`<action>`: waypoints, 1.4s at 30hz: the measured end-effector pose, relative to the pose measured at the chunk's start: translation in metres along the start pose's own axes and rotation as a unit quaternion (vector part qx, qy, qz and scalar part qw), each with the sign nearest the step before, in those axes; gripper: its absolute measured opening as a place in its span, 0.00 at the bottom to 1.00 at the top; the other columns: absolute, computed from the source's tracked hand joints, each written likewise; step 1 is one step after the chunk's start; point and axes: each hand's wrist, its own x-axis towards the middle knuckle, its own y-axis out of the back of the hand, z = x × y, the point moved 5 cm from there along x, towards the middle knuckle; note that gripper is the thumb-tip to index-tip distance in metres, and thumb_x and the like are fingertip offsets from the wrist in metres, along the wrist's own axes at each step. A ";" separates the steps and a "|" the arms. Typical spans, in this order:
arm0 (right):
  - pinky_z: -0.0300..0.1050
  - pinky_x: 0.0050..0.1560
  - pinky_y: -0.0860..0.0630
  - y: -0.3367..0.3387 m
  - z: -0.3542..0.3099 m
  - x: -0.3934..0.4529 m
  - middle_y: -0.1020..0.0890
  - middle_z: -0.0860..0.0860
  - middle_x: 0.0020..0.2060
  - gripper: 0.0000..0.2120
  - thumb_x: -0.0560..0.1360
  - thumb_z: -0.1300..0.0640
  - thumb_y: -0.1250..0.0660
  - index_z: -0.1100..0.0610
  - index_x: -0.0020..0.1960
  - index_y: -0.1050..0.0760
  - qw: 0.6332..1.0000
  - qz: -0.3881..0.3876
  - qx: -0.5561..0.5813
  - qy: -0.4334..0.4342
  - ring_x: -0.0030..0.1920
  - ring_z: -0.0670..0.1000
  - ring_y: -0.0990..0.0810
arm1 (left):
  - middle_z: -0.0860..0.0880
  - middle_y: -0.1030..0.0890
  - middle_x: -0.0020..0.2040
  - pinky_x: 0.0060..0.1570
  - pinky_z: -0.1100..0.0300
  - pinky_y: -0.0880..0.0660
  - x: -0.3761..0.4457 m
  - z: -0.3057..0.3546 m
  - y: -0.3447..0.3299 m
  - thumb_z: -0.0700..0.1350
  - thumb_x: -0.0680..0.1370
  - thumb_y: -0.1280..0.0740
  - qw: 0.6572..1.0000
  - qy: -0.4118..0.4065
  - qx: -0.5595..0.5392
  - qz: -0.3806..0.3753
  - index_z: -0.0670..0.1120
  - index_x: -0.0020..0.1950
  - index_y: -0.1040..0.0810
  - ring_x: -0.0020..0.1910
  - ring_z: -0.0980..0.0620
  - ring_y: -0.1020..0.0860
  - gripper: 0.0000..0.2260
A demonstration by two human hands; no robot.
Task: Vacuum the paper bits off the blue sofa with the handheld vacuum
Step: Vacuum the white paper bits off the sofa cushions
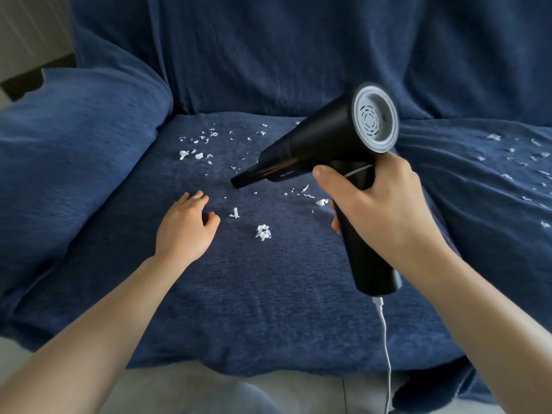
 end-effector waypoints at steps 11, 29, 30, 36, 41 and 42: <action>0.40 0.35 0.24 0.005 -0.003 0.004 0.18 0.49 0.26 0.12 0.73 0.47 0.30 0.55 0.38 0.25 0.998 -0.058 -0.013 0.012 0.24 0.46 0.18 | 0.47 0.31 0.73 0.71 0.50 0.37 -0.001 0.002 0.001 0.47 0.79 0.40 1.000 0.004 0.023 0.007 0.42 0.70 0.29 0.74 0.48 0.37 0.20; 0.44 0.37 0.24 0.038 0.003 -0.030 0.18 0.54 0.26 0.16 0.72 0.47 0.30 0.59 0.37 0.24 0.999 -0.053 0.011 0.005 0.24 0.49 0.18 | 0.47 0.34 0.75 0.74 0.49 0.44 -0.031 0.014 -0.002 0.49 0.80 0.43 0.998 0.012 0.063 0.011 0.44 0.72 0.31 0.75 0.46 0.39 0.21; 0.44 0.37 0.24 0.038 0.003 -0.032 0.18 0.55 0.26 0.16 0.72 0.46 0.30 0.59 0.37 0.25 0.998 -0.057 0.010 0.005 0.24 0.49 0.18 | 0.47 0.34 0.75 0.74 0.49 0.44 -0.031 0.014 -0.003 0.49 0.80 0.43 0.998 0.012 0.064 0.011 0.44 0.72 0.31 0.75 0.47 0.39 0.21; 0.41 0.35 0.25 0.056 -0.006 -0.038 0.18 0.51 0.24 0.15 0.71 0.46 0.31 0.57 0.35 0.24 0.998 -0.058 -0.001 0.011 0.24 0.48 0.18 | 0.47 0.34 0.75 0.74 0.49 0.44 -0.032 0.015 -0.003 0.50 0.80 0.43 0.998 0.015 0.062 0.018 0.44 0.72 0.31 0.75 0.47 0.39 0.21; 0.39 0.31 0.25 0.067 -0.010 -0.048 0.18 0.51 0.25 0.13 0.71 0.47 0.31 0.56 0.36 0.24 0.997 -0.072 0.000 0.004 0.24 0.49 0.18 | 0.46 0.34 0.75 0.74 0.47 0.45 -0.031 0.017 -0.003 0.49 0.80 0.43 0.997 0.022 0.067 0.002 0.43 0.72 0.31 0.75 0.45 0.40 0.22; 0.38 0.30 0.25 0.069 -0.009 -0.050 0.18 0.50 0.25 0.13 0.71 0.47 0.31 0.55 0.36 0.24 0.997 -0.075 0.001 0.001 0.24 0.49 0.18 | 0.46 0.35 0.75 0.74 0.47 0.45 -0.032 0.017 -0.004 0.49 0.80 0.44 0.997 0.024 0.070 -0.005 0.43 0.73 0.32 0.75 0.45 0.40 0.22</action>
